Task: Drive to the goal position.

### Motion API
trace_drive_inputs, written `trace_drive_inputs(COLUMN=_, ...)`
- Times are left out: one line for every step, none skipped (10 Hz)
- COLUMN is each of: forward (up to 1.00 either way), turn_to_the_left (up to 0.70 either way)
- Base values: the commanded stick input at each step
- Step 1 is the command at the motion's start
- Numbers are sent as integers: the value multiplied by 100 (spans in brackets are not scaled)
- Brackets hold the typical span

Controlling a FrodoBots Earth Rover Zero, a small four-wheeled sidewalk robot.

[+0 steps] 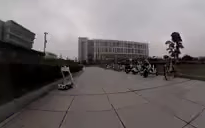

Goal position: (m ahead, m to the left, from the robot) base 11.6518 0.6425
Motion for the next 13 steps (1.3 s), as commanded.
trace_drive_inputs(forward=100, turn_to_the_left=21)
trace_drive_inputs(forward=100, turn_to_the_left=40)
trace_drive_inputs(forward=100, turn_to_the_left=29)
trace_drive_inputs(forward=100, turn_to_the_left=4)
trace_drive_inputs(forward=100, turn_to_the_left=18)
trace_drive_inputs(forward=100, turn_to_the_left=31)
trace_drive_inputs(forward=100, turn_to_the_left=21)
trace_drive_inputs(forward=100, turn_to_the_left=6)
trace_drive_inputs(forward=100, turn_to_the_left=21)
trace_drive_inputs(forward=100, turn_to_the_left=18)
trace_drive_inputs(forward=100, turn_to_the_left=0)
trace_drive_inputs(forward=100, turn_to_the_left=0)
trace_drive_inputs(forward=100, turn_to_the_left=0)
